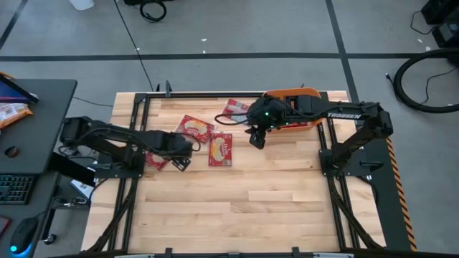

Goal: Sort popcorn bags into baskets
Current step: Put the red popcorn bag into the orange bin

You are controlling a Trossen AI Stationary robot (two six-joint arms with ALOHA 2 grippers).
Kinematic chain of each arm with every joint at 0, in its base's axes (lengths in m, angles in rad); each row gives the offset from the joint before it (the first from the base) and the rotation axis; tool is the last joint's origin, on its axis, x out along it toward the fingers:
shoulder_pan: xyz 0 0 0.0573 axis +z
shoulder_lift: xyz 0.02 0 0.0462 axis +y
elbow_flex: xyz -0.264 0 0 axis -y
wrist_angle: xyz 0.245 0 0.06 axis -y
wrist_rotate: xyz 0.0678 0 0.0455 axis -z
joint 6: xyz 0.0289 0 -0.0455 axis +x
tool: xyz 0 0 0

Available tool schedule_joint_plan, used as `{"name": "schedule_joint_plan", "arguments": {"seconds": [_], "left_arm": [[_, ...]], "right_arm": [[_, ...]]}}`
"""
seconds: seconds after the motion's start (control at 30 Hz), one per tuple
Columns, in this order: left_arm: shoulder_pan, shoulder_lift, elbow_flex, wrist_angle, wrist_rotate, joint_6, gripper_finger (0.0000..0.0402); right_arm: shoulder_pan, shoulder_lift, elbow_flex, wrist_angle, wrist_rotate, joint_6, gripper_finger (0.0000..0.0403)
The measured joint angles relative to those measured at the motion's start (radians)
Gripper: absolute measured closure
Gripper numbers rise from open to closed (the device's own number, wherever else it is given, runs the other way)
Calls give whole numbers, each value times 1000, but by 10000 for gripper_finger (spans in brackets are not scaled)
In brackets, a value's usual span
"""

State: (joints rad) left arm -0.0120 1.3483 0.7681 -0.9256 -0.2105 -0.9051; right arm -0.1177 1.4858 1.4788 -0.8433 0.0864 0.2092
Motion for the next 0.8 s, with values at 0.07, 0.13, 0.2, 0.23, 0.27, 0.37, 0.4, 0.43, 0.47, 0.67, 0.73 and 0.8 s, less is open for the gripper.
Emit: {"name": "schedule_joint_plan", "arguments": {"seconds": [0.07,0.13,0.2,0.23,0.27,0.37,0.4,0.43,0.47,0.67,0.73,0.8], "left_arm": [[0,37,1,-21,-1,0,183],[-6,68,0,-46,-4,1,182],[-12,99,0,-59,-6,20,182],[-16,113,0,-66,-10,26,182],[-21,124,0,-66,-14,36,182],[-30,161,0,-66,-28,75,182],[-33,170,0,-67,-40,82,182],[-36,181,1,-68,-53,86,182],[-37,194,1,-67,-66,88,182],[-37,247,-3,-50,-83,140,182],[-38,263,-13,-48,-74,161,186],[-38,276,-17,-53,-63,189,196]], "right_arm": [[-1,2,0,6,0,-1,241],[-2,2,0,3,0,-1,241],[-2,2,0,6,0,-2,241],[-2,2,0,5,0,-2,241],[-2,2,0,6,0,-2,241],[-2,2,0,6,0,-2,241],[-2,2,0,7,0,-2,241],[-2,2,0,8,0,-2,241],[-2,2,0,9,0,-2,241],[-2,2,0,14,0,-2,241],[-2,2,0,17,-1,-2,241],[-2,2,0,20,-1,-2,241]]}}
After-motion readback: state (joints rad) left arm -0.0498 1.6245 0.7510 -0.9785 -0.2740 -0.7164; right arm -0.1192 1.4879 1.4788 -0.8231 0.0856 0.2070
